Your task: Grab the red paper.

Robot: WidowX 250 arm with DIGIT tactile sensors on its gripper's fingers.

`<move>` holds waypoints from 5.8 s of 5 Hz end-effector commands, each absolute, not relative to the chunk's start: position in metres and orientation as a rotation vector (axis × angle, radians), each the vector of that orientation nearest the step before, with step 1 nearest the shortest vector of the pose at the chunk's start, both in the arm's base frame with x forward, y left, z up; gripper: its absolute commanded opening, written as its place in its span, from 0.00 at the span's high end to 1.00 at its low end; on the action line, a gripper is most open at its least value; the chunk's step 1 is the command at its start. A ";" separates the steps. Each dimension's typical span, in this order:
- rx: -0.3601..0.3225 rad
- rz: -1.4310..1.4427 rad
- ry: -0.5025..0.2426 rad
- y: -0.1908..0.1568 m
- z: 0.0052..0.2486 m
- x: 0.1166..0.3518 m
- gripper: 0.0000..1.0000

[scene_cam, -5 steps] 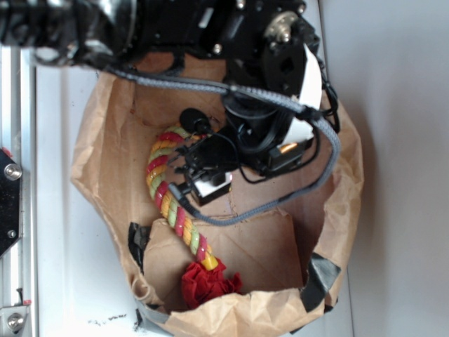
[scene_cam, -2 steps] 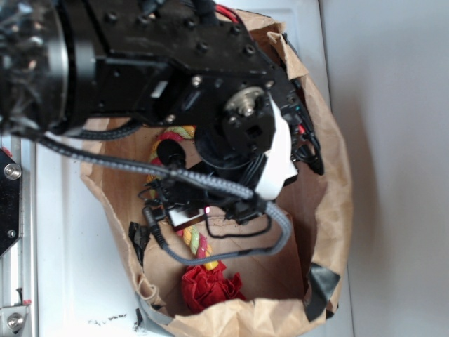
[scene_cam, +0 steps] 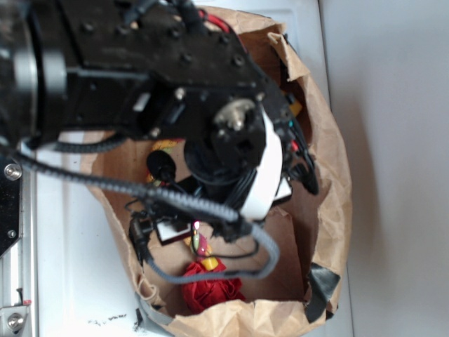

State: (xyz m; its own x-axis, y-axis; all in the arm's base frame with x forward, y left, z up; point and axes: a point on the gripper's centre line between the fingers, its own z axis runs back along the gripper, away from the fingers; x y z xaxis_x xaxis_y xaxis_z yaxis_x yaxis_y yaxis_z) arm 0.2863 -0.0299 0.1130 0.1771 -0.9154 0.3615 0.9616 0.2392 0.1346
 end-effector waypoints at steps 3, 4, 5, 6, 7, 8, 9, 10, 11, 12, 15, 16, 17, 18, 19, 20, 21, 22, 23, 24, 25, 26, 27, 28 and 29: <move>-0.104 -1.463 -0.419 -0.047 0.103 0.307 0.00; -0.135 -1.545 -0.426 -0.066 0.093 0.310 0.00; -0.176 -1.606 -0.432 -0.080 0.092 0.305 0.00; -0.214 -1.668 -0.462 -0.092 0.104 0.290 0.00; -0.235 -1.718 -0.463 -0.100 0.109 0.280 0.00; -0.272 -1.752 -0.442 -0.110 0.108 0.274 0.00; -0.310 -1.793 -0.426 -0.123 0.103 0.269 0.00; -0.356 -1.834 -0.404 -0.132 0.097 0.264 0.00; -0.424 -1.863 -0.375 -0.141 0.091 0.258 0.00; -0.471 -1.856 -0.321 -0.144 0.075 0.260 0.00; -0.564 -1.799 -0.241 -0.144 0.047 0.274 0.00; -0.657 -1.838 -0.272 -0.154 0.055 0.265 0.00; -0.618 -1.889 -0.283 -0.161 0.063 0.251 0.00; -0.558 -1.861 -0.301 -0.159 0.068 0.250 1.00; -0.548 -1.855 -0.314 -0.156 0.069 0.250 1.00; -0.530 -1.839 -0.324 -0.152 0.071 0.250 1.00; -0.517 -1.833 -0.337 -0.151 0.070 0.251 1.00; -0.431 -1.766 -0.362 -0.137 0.079 0.254 1.00; -0.271 -1.592 -0.428 -0.108 0.106 0.255 1.00; -0.129 -1.379 -0.455 -0.082 0.129 0.253 1.00; -0.089 -1.277 -0.466 -0.070 0.141 0.254 1.00; -0.047 -1.164 -0.452 -0.063 0.147 0.254 1.00; -0.007 -0.919 -0.389 -0.053 0.155 0.252 1.00; 0.032 -0.672 -0.361 -0.038 0.165 0.253 1.00; 0.064 -0.423 -0.345 -0.022 0.169 0.262 1.00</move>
State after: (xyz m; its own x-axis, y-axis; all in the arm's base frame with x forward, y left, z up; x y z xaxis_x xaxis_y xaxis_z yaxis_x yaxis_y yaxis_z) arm 0.2612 -0.0129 0.1502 0.8544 -0.4378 0.2799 0.4233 0.8988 0.1138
